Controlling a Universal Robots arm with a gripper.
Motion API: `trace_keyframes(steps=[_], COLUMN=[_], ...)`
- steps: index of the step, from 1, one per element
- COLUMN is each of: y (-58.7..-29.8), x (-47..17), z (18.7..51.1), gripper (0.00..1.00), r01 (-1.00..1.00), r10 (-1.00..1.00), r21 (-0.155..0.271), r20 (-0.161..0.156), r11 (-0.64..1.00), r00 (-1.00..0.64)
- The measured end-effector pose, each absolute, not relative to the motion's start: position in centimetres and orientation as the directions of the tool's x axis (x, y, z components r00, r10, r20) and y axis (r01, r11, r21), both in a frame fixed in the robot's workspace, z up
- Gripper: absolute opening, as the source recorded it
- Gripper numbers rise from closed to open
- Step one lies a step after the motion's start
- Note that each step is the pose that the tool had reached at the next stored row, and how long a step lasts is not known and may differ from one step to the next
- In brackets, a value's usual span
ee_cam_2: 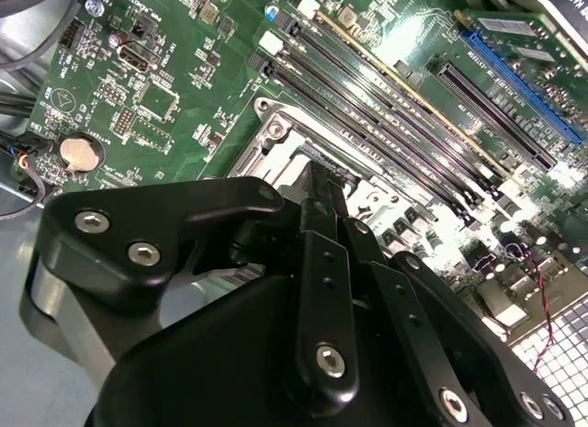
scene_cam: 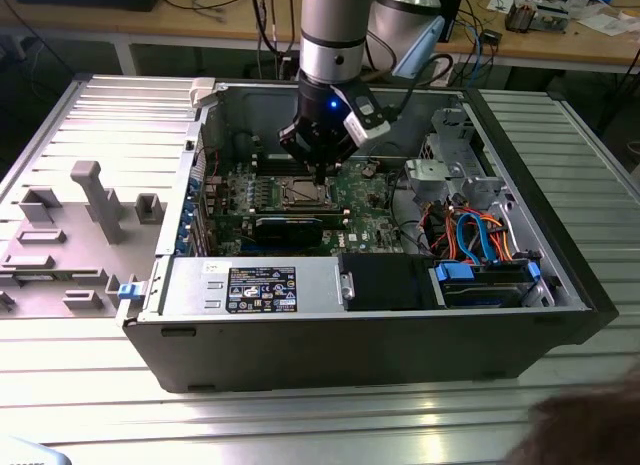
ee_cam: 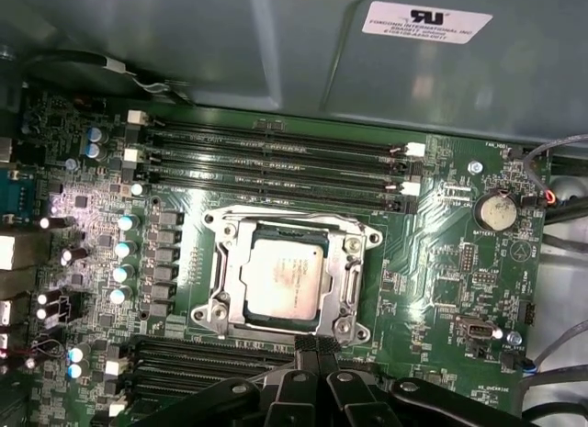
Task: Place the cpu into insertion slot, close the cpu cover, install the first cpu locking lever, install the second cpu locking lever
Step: 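Install the second cpu locking lever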
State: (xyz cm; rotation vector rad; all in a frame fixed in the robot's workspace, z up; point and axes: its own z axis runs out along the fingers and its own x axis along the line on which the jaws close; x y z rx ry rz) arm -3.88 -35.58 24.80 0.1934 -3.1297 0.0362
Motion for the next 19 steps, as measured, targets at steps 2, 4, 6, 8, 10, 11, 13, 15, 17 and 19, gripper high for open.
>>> trace_keyframes(steps=[2, 4, 6, 8, 10, 11, 13, 15, 17, 19], y=[-35.8, -36.1, -36.5, -36.7, -36.8, -36.9, -36.9, -36.9, -36.9, -37.0], x=[-3.9, -3.9, -3.9, -3.9, -3.9, -3.9, -3.9, -3.9, -3.9, -3.9], z=[24.8, 24.8, 24.8, 24.8, 24.8, 24.8, 24.8, 24.8, 24.8, 24.8], gripper=[0.11, 0.11, 0.11, 0.11, 0.11, 0.11, 0.11, 0.11, 0.11, 0.11], r01=[-0.123, -0.123, -0.123, -0.123, -0.123, -0.123, -0.123, -0.123, -0.123, -0.123], r10=[-0.123, -0.123, -0.123, -0.123, -0.123, -0.123, -0.123, -0.122, -0.122, -0.122], r21=[-0.016, -0.006, 0.024, 0.051, 0.08, 0.112, 0.144, 0.155, 0.164, 0.164], r20=[0.006, 0.005, 0.001, -0.002, -0.006, -0.01, -0.014, -0.015, -0.016, -0.016], r11=[0.992, 0.992, 0.992, 0.991, 0.989, 0.986, 0.982, 0.98, 0.979, 0.979], r00=[-0.992, -0.992, -0.992, -0.992, -0.992, -0.992, -0.992, -0.992, -0.992, -0.992])
